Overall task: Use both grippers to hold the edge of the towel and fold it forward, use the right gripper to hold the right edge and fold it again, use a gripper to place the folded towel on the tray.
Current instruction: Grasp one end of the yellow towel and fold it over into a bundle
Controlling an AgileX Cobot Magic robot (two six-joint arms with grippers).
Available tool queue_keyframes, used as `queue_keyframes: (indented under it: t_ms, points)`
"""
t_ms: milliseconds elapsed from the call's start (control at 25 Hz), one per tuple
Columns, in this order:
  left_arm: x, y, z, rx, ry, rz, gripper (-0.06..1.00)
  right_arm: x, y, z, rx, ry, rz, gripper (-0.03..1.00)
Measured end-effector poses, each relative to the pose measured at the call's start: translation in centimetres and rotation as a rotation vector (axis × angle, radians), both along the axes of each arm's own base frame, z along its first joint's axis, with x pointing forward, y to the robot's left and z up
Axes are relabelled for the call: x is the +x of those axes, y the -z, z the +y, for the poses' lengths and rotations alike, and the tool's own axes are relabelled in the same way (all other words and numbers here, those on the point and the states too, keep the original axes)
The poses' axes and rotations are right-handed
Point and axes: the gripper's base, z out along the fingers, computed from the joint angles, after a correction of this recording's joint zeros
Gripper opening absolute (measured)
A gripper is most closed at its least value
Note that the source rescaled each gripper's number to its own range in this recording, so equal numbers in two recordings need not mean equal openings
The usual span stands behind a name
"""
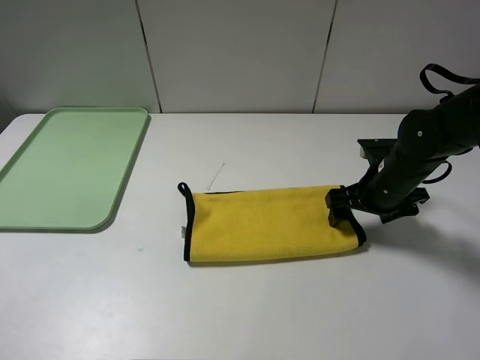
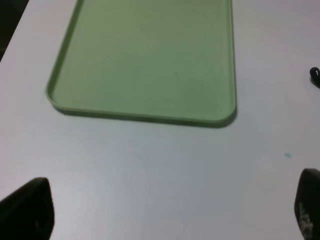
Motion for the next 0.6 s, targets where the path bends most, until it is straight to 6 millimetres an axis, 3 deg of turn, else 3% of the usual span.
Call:
queue_keyframes:
  t_ms: [40,120,240,280,400,480,600]
  points:
    - [0.0,0.0,0.0,0.0,0.0,0.0,0.96,0.0,0.0,0.0,0.0,0.0,0.001,0.99]
    - [0.0,0.0,0.0,0.0,0.0,0.0,0.96,0.02,0.05,0.01,0.0,0.0,0.0,0.89]
    - [0.0,0.0,0.0,0.0,0.0,0.0,0.96,0.14,0.1,0.04,0.003,0.0,-0.01,0.58]
    - [0.0,0.0,0.0,0.0,0.0,0.0,0.96,0.18,0.14,0.13,0.013,0.014,-0.013,0.39]
    - [0.0,0.0,0.0,0.0,0.0,0.0,0.96,0.19,0.13,0.24,0.021,0.025,-0.015,0.11]
    - [0.0,0.0,0.0,0.0,0.0,0.0,0.96,0.19,0.13,0.24,0.021,0.025,-0.015,0.02]
    - [0.0,0.0,0.0,0.0,0.0,0.0,0.96,0.21,0.07,0.25,0.02,0.025,-0.013,0.02]
